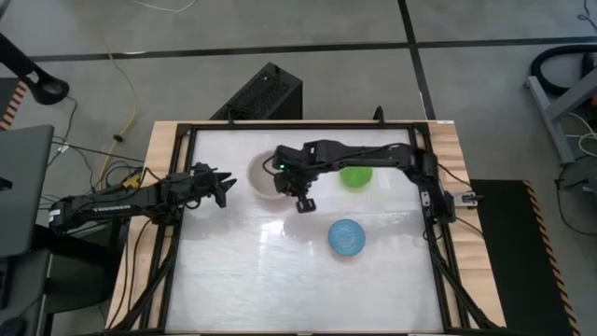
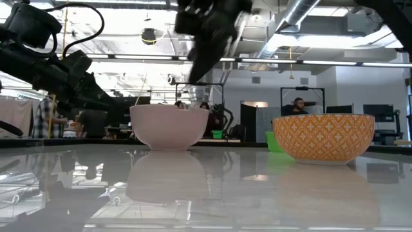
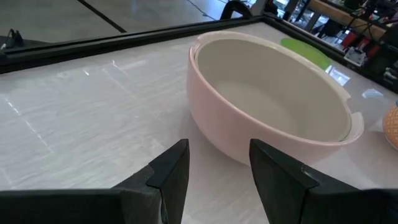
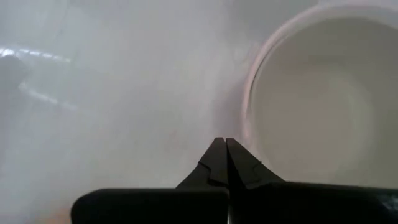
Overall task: Nest bowls inside each other
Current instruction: Stack the blue bowl on the gray bowl
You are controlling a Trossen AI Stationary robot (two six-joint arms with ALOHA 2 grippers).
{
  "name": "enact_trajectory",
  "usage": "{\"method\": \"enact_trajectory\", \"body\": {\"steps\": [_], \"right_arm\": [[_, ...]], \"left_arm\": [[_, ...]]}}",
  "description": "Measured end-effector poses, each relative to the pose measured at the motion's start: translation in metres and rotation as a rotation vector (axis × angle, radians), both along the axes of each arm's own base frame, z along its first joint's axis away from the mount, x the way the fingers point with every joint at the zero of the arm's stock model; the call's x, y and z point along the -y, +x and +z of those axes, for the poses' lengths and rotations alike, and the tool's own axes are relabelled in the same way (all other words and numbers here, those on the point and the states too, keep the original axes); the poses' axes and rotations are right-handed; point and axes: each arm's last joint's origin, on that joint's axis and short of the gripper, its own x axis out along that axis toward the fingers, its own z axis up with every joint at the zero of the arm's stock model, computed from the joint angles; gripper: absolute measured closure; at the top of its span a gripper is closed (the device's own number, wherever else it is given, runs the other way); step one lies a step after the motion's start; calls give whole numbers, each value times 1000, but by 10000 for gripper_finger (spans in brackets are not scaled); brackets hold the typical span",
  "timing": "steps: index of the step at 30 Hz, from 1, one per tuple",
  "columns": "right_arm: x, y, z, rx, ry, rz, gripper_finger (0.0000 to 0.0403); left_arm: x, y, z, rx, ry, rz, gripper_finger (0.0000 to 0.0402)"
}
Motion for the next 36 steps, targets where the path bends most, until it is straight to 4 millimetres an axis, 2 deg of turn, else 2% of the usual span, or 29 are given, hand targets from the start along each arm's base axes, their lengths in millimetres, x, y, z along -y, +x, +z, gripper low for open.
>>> {"method": "enact_trajectory", "body": {"steps": [3, 7, 10, 12, 16, 22, 28, 32, 36], "right_arm": [[-11, -19, 17, -43, 9, 18, 401], [-31, -54, 22, -130, 62, -16, 401], [-43, -86, 10, -186, 138, -82, 400], [-49, -106, -6, -197, 184, -147, 392], [-64, -132, -32, -168, 226, -208, 361], [-103, -149, -38, -141, 244, -128, 304], [-148, -157, -40, -151, 247, -88, 220], [-165, -163, -47, -151, 119, -67, 160], [-174, -166, -52, -166, 86, -82, 132]], "left_arm": [[0, 0, 0, 0, 0, 0, 244], [0, 0, 0, 0, 1, 2, 244], [0, 0, 0, 0, 1, 2, 244], [0, 0, 0, 0, 1, 3, 244], [0, 0, 0, -1, 4, 13, 244], [0, 0, 0, 0, 5, 18, 244], [0, 0, 0, 2, 2, 19, 244], [-1, 0, 0, 9, -8, 27, 244], [-1, 0, 0, 17, -23, 32, 244]]}}
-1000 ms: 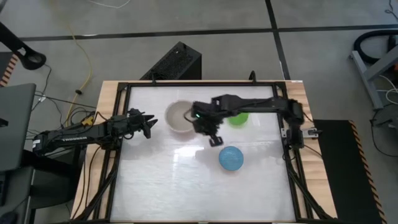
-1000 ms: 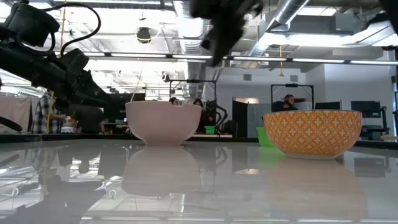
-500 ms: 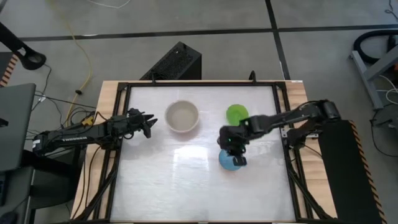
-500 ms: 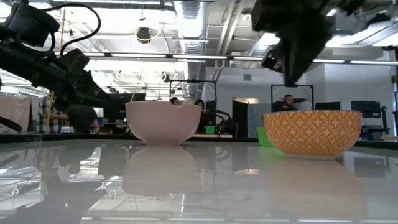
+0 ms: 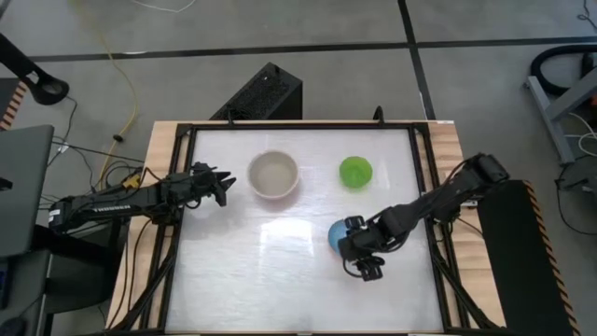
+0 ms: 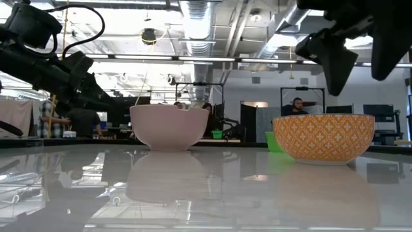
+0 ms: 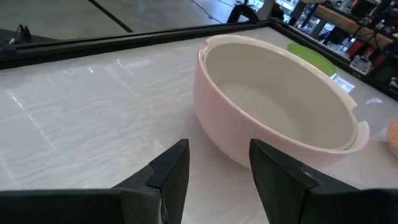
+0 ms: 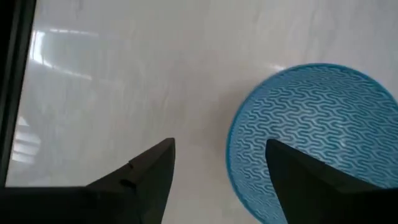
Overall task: Nest bowls inside each other
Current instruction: Stack the blue bowl on the gray bowl
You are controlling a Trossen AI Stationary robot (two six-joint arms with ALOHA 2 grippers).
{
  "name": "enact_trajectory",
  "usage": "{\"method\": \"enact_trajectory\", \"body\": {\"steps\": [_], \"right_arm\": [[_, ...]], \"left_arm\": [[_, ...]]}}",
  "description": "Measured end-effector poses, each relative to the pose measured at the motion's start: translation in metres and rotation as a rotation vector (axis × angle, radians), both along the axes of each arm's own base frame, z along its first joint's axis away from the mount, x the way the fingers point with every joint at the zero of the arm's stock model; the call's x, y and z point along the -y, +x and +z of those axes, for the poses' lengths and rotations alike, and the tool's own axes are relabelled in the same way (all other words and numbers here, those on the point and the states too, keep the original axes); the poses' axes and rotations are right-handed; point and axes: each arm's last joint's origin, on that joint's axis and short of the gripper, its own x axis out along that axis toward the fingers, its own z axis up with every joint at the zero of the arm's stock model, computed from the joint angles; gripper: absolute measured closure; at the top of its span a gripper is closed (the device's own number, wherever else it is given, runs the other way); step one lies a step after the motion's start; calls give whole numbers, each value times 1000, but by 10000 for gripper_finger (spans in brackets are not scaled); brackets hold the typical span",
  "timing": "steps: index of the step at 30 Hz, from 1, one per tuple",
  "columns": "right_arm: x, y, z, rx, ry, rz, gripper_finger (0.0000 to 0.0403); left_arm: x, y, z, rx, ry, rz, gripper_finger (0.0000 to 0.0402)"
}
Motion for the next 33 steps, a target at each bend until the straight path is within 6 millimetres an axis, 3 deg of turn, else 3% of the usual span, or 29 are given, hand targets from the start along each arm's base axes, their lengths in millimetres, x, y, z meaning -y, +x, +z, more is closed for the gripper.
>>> {"method": "enact_trajectory", "body": {"steps": [14, 18, 21, 27, 30, 33], "right_arm": [[-7, 14, -50, -167, -103, -28, 132], [-8, 17, -63, -186, -156, -32, 167], [-9, 18, -68, -198, -173, -29, 223], [-6, 16, -54, -151, -182, -4, 376], [-5, 16, -42, -136, -151, 6, 377], [-2, 19, -10, -48, -124, 15, 376]], "left_arm": [[0, 0, 0, 3, -3, 1, 244], [0, 0, 0, 2, -1, 0, 244], [0, 0, 0, 1, -1, -1, 244], [0, 0, 0, 1, -1, -1, 244], [0, 0, 0, 1, -1, -1, 244], [0, 0, 0, 1, -1, -1, 244]]}}
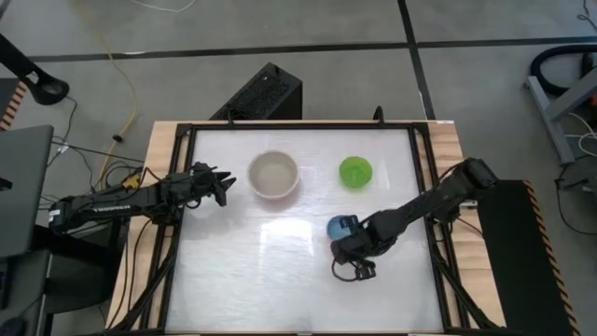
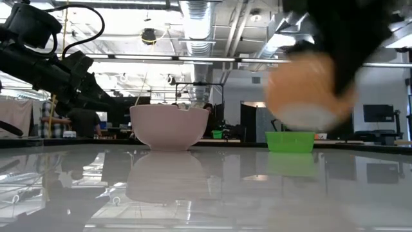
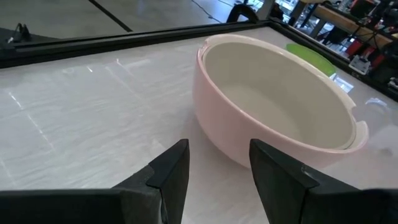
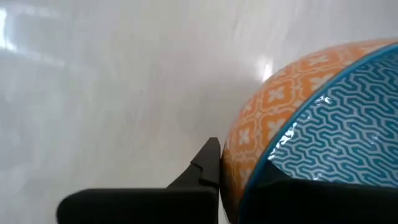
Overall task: Nest bowls inside each other
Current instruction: Stack the blue bowl on the gray bowl
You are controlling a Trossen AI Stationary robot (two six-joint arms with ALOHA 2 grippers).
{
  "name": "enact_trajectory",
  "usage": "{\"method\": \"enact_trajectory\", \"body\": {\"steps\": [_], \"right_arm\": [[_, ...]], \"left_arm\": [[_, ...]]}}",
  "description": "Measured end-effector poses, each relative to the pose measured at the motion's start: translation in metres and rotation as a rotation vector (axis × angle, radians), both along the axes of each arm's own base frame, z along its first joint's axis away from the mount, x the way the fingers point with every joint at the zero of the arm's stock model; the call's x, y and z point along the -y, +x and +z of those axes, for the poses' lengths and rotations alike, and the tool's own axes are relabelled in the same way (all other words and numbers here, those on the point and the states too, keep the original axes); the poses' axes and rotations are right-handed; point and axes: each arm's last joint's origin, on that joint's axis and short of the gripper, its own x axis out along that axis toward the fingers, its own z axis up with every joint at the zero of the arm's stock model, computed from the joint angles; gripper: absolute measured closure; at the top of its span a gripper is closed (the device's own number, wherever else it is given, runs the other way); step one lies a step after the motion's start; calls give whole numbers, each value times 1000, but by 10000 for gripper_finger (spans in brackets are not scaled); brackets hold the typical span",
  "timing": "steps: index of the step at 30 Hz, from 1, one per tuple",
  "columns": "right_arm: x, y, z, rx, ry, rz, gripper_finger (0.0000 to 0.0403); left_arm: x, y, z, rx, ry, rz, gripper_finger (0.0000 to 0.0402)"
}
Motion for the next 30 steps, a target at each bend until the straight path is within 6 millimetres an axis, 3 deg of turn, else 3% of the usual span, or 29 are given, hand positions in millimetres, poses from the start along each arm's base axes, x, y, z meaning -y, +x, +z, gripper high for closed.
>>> {"method": "enact_trajectory", "body": {"steps": [5, 10, 17, 21, 26, 30], "right_arm": [[11, 17, 32, 143, -79, 76, 377], [33, 51, 55, 295, -170, 173, 377], [84, 113, 57, 397, -293, 196, 377], [116, 144, 44, 361, -334, 185, 377], [151, 166, 42, 370, -314, 136, 377], [172, 175, 28, 334, -297, 106, 377]], "left_arm": [[0, 0, 0, 1, 0, 0, 244], [0, 0, 0, 3, -3, 1, 244], [0, 0, 0, 4, -5, 1, 244], [0, 0, 0, 4, -5, 2, 244], [0, 0, 0, 4, -5, 1, 244], [0, 0, 0, 2, -2, 0, 244]]}}
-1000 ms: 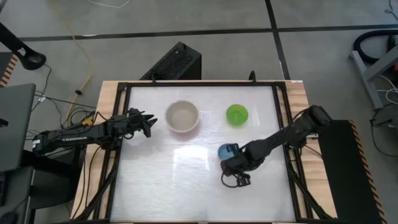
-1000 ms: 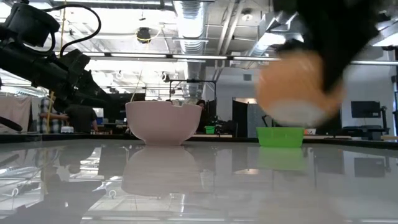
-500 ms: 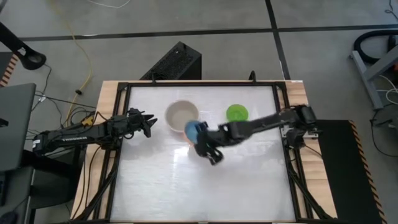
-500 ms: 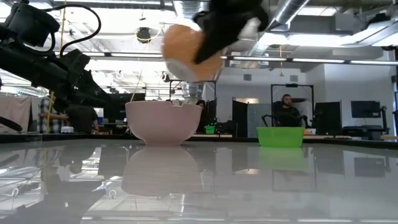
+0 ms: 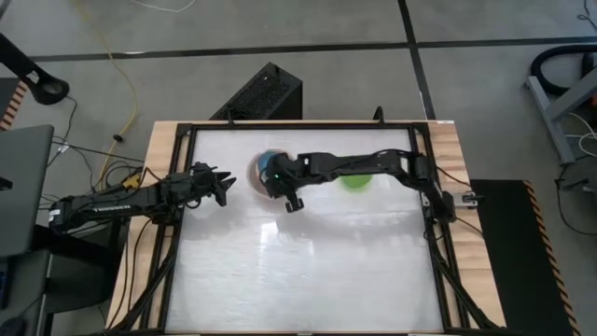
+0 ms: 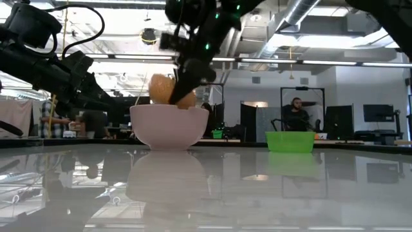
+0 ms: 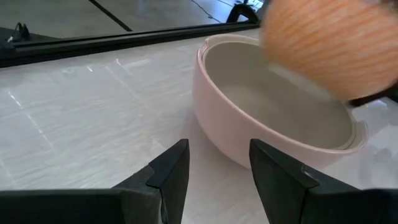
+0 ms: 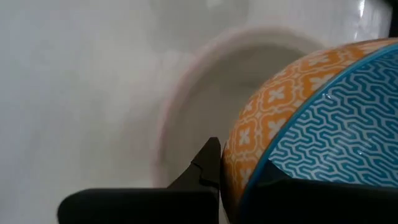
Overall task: Nest bowls inside each other
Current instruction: Stack the blue bowl on the gray bowl
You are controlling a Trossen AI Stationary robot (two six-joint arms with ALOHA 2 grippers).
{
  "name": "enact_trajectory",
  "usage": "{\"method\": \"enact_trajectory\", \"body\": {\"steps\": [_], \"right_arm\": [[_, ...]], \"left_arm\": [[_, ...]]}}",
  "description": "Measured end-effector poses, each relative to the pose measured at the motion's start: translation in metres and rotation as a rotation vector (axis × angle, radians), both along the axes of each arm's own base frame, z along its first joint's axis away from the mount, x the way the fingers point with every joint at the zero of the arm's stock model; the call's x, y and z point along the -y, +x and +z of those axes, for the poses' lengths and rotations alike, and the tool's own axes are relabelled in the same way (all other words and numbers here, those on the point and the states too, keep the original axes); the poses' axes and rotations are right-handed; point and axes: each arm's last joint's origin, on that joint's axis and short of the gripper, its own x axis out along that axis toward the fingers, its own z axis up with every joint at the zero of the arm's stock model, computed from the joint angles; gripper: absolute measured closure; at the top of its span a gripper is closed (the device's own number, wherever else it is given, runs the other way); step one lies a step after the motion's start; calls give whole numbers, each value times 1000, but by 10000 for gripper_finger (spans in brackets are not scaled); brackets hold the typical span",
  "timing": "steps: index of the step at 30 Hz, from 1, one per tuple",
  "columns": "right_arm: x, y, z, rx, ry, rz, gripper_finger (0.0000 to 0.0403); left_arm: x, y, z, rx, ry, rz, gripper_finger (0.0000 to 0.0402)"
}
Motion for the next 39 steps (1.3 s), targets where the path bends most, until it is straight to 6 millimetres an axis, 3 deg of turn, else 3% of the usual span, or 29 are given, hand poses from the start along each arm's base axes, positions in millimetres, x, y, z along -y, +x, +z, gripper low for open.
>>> {"method": "enact_trajectory", "body": {"steps": [5, 10, 22, 33, 39], "right_arm": [[16, 7, -14, -5, 24, -19, 377], [19, 10, -30, -44, 32, -26, 377], [24, 13, -30, -13, 73, -18, 376], [23, 12, -28, -10, 83, -32, 232], [23, 4, -17, -70, 63, -54, 193]], "left_arm": [[0, 0, 0, -1, 2, 0, 244], [0, 0, 0, -1, 2, 0, 244], [0, 0, 0, 0, 2, 0, 244], [0, 0, 0, 1, 0, 1, 244], [0, 0, 0, 1, 0, 0, 244]]}}
